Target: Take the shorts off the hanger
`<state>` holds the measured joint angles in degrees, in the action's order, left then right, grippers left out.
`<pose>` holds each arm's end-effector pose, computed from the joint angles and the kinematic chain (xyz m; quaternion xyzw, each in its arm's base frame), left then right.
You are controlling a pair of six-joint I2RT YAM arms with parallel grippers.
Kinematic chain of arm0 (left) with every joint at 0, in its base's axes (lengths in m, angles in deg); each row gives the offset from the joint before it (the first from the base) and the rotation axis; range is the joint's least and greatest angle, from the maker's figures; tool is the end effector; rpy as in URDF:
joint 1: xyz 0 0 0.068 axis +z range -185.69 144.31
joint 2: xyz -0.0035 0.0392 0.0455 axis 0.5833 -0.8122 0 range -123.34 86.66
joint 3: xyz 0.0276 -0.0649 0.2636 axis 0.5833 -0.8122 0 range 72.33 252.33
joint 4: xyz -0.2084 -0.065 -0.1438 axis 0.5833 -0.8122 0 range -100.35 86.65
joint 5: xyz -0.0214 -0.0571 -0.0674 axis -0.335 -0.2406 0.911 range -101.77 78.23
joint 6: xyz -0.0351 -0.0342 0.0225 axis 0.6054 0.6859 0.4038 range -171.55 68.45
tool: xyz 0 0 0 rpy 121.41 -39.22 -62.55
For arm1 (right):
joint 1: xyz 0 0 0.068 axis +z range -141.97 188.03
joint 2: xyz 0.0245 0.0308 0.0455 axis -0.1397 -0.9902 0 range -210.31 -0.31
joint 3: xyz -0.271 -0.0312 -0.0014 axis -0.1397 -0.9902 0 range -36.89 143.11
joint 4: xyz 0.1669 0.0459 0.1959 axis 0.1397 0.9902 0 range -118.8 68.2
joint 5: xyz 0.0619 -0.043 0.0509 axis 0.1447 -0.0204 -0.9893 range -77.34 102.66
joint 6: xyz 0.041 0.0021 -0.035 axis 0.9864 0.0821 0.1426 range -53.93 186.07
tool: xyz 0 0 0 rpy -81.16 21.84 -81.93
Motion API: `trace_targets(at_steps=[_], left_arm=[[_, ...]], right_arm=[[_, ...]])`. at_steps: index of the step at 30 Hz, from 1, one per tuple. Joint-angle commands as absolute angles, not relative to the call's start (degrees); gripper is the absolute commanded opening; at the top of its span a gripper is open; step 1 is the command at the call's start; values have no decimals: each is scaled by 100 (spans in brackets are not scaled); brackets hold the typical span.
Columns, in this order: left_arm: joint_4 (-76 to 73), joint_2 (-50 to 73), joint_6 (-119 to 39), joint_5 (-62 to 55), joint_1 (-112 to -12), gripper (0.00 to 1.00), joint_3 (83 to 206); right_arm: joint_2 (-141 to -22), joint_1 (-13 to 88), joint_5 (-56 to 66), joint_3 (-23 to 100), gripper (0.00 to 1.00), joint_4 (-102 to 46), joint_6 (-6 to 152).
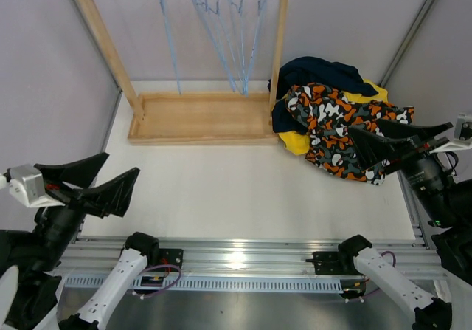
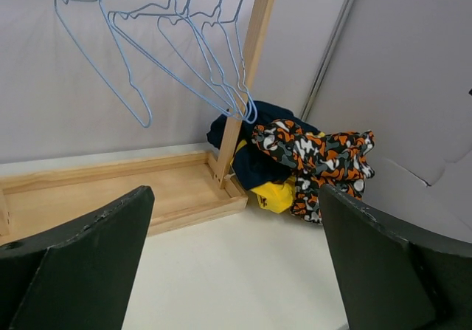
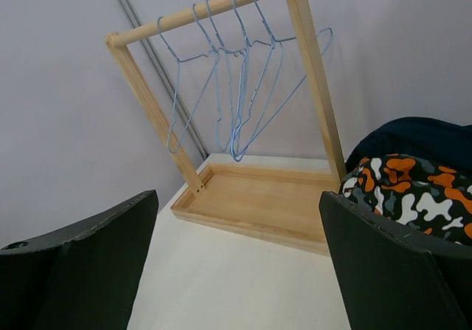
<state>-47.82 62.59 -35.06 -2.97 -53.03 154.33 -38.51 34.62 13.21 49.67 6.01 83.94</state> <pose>-0.0357 0.0053 0.4860 0.0648 0.6171 -0.2732 0.7351 0.0333 0.0163 0.5254 -0.0432 0.6172 0.2944 0.7283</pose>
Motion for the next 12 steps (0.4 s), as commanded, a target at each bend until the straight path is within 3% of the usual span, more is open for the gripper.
trace_targets(at_steps=[1,12], left_arm=[[-5142,6214,-3459,-350,-5300,99,15741],[-5046,6319,-3310,-280,-5291,99,15635]], right_arm=[[-3793,3466,1116,5073,99,1154,8329],[-3705,2958,852,5275,99,1610,8303]])
